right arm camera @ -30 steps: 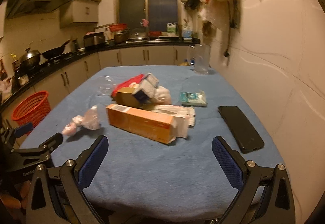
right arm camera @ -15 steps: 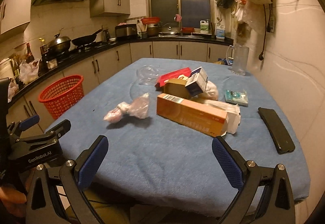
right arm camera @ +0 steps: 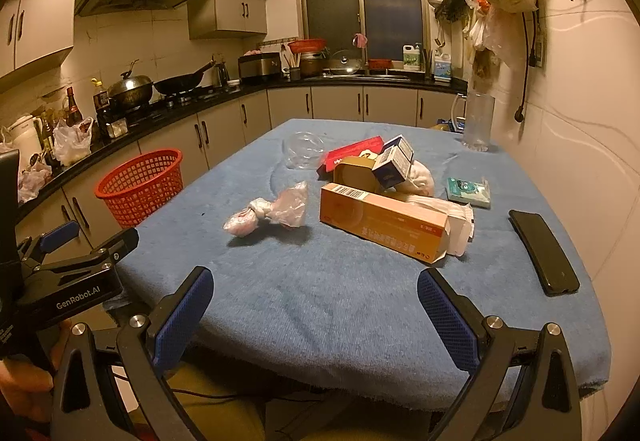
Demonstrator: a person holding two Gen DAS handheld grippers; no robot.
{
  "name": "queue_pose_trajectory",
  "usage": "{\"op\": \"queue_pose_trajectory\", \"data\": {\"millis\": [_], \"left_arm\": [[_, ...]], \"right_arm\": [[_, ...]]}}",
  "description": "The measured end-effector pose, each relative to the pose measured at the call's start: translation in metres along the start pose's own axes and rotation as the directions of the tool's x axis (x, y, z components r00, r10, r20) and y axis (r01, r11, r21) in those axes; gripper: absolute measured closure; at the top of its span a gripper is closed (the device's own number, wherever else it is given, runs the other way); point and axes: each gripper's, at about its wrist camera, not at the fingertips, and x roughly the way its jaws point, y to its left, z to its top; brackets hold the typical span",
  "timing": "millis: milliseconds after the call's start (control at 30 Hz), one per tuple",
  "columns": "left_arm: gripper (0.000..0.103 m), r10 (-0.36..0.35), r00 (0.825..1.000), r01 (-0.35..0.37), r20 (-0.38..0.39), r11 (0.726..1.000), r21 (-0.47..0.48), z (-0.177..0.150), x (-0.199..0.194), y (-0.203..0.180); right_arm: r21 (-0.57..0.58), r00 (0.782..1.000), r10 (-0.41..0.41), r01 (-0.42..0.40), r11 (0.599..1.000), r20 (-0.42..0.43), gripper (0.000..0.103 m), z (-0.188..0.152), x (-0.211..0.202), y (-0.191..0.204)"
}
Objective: Collect trash
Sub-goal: 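Move both tools toward the knotted plastic bag and orange box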
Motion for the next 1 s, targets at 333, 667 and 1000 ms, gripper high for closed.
{"op": "queue_pose_trajectory", "data": {"millis": [333,667,1000], "left_arm": [[0.0,-0.01,1.0,0.011,-0.012,1.0,0.017,0.0,0.002,-0.005],[0.0,-0.025,0.999,0.026,-0.027,0.999,0.048,0.0,0.009,-0.013],[0.0,-0.038,0.999,0.04,-0.037,0.997,0.062,-0.001,0.013,-0.017]], "right_arm": [[0.029,1.0,0.011,-0.01,1.0,-0.024,0.0,-0.002,0.002,-0.006],[0.047,0.999,0.012,-0.01,0.999,-0.037,0.0,-0.003,0.007,-0.013],[0.068,0.998,0.007,-0.003,0.998,-0.055,0.0,-0.005,0.012,-0.021]]}}
